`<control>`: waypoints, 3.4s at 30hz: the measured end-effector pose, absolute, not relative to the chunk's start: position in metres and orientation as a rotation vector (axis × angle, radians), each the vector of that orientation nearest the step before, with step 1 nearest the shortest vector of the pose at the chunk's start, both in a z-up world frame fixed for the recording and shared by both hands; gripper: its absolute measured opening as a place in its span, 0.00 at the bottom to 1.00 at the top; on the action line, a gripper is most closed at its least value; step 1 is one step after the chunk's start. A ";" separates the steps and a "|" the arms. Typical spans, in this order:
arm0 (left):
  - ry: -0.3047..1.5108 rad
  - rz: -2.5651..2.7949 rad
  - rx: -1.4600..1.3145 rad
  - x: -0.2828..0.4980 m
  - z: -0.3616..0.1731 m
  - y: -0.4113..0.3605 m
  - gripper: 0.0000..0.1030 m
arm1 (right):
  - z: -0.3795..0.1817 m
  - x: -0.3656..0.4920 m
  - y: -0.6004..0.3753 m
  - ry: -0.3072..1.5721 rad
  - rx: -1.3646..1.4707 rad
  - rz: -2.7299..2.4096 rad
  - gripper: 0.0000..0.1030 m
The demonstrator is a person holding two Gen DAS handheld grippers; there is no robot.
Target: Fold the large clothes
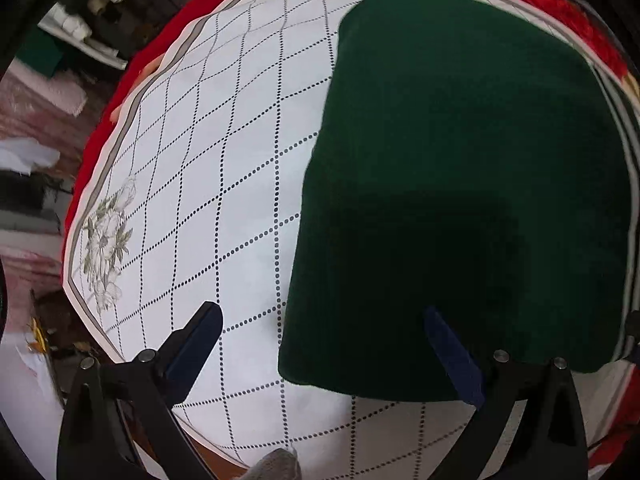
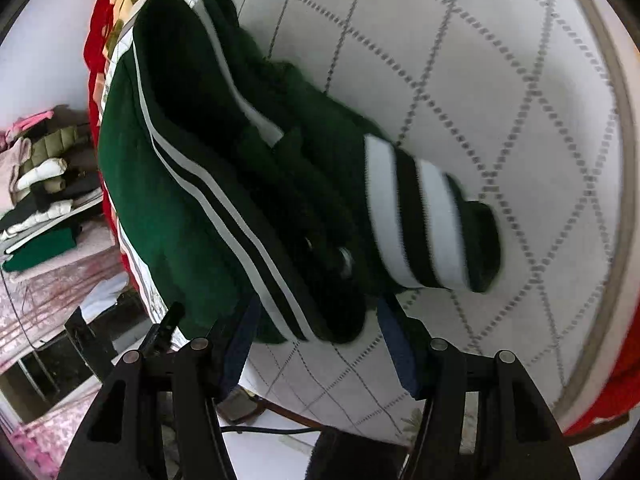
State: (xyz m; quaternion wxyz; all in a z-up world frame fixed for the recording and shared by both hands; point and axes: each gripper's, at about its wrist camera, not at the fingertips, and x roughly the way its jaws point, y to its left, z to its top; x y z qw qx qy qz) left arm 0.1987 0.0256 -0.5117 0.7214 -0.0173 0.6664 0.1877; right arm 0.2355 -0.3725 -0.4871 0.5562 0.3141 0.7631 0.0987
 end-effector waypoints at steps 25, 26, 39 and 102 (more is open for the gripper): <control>1.451 0.379 -0.055 0.197 -0.509 0.021 1.00 | -0.444 0.224 -0.396 1.695 0.521 0.077 0.23; 1.449 0.382 -0.050 0.198 -0.509 0.023 1.00 | -0.434 0.227 -0.392 1.674 0.442 0.076 0.30; 1.416 0.420 -0.106 0.208 -0.491 0.047 1.00 | -0.468 0.310 -0.351 1.533 0.202 0.312 0.90; 1.150 -0.368 -0.311 0.586 -0.462 0.069 0.89 | -0.449 0.580 -0.512 1.396 0.925 0.403 0.52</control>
